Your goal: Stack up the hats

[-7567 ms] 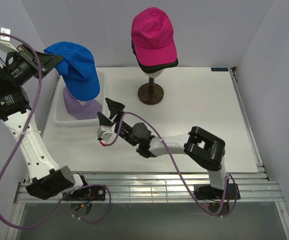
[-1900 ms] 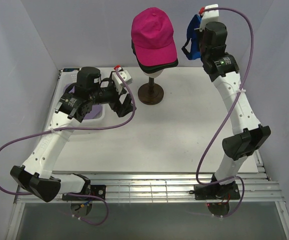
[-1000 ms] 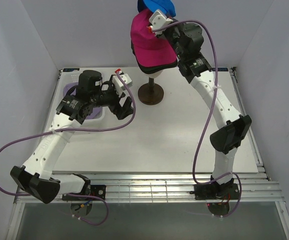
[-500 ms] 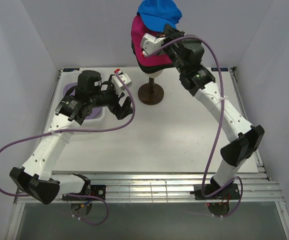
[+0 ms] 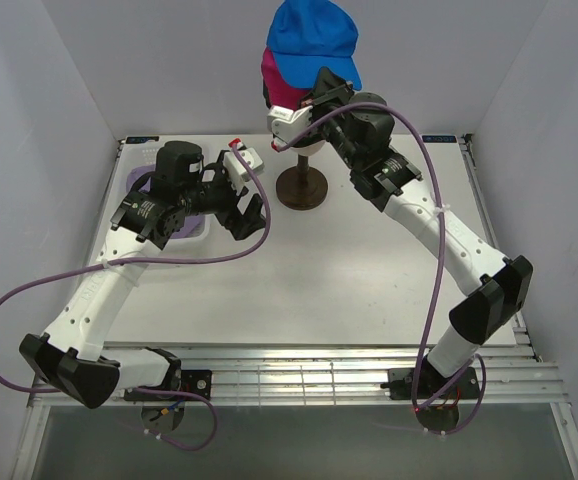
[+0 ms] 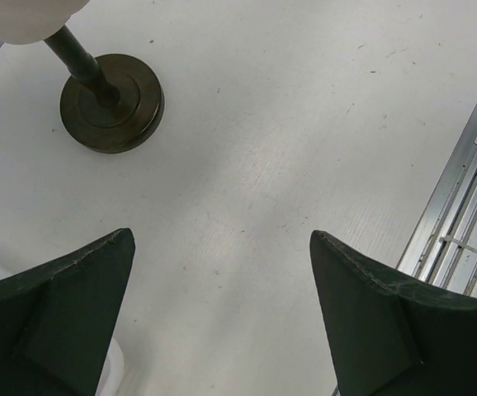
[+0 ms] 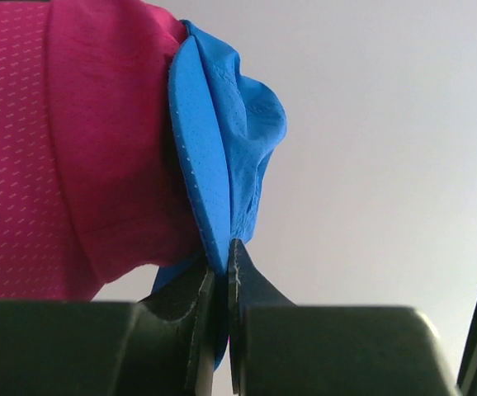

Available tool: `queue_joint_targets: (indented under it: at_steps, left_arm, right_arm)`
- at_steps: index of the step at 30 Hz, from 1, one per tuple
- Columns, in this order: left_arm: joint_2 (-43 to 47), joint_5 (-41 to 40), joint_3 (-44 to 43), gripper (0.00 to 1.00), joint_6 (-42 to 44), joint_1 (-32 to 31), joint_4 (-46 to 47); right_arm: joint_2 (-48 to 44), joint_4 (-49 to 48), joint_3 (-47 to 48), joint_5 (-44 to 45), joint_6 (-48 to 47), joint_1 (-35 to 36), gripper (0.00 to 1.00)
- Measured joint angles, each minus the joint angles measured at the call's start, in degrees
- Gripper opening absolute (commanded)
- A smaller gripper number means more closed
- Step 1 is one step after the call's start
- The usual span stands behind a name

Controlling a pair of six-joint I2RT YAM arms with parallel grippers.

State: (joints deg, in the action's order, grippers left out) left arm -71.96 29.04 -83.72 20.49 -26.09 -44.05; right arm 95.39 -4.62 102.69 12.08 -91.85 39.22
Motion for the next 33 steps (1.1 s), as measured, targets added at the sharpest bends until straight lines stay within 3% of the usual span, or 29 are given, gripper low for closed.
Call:
queue_joint_targets:
  at_steps: [7,33]
  left_arm:
    - [0.0,-0.26,0.0,0.98,0.02,0.0,-0.92]
    - [0.02,-1.25,0.15,0.98,-0.02,0.0,-0.9]
  right_arm:
    - [-3.72,-1.16,-5.77,1.57,-3.93,2.25,0.08]
    - [-4.33,-0.59,-7.74,4.13,-3.91,5.73,0.08]
